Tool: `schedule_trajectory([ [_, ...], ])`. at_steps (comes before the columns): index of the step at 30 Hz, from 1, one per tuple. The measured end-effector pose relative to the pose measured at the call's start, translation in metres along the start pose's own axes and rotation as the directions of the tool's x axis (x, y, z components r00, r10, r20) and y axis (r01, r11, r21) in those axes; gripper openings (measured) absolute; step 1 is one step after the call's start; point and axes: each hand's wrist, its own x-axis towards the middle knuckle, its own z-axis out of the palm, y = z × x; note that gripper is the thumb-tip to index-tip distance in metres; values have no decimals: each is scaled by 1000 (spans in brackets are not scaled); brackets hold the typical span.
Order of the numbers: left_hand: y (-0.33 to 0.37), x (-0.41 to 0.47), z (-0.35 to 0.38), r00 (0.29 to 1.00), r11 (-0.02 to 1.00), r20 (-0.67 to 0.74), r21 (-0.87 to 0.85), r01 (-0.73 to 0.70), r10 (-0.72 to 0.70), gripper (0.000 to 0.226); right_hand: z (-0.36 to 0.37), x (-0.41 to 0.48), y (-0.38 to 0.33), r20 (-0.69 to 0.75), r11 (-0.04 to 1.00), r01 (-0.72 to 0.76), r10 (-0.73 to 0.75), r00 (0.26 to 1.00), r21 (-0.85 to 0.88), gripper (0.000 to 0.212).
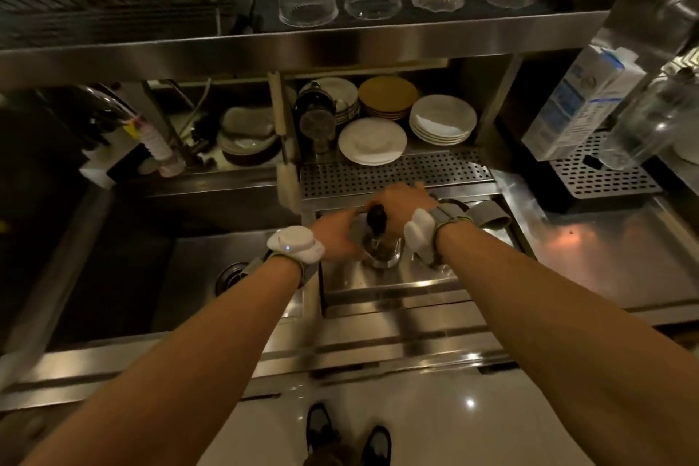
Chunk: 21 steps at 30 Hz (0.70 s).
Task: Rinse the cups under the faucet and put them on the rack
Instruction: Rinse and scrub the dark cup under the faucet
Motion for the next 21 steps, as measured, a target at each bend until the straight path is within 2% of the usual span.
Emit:
schedule_trajectory([
  [3,-8,-15,-12,999,999,-35,-31,18,-19,77,-11,5,-22,-68,983,38,-26,997,178,40],
  [7,-38,-43,-37,990,996,-125,-66,63,-71,68,-23,20,-75,-55,975,91,-82,995,203,48],
  [10,-67,-63,-52,979,990,-164,-85,109,-122,73,-25,37,-107,-82,963,97,-79,994,251,48],
  [14,-120,-91,-71,964,982,-189,-74,176,-187,80,-12,66,-163,-60,960,100,-87,994,260,47],
  [18,-176,-108,-91,964,977,-159,-59,206,-213,83,3,97,-206,3,914,65,-72,997,401,42],
  [21,-202,-113,-101,972,980,-126,-37,196,-200,79,9,111,-219,89,901,9,-52,995,434,54],
])
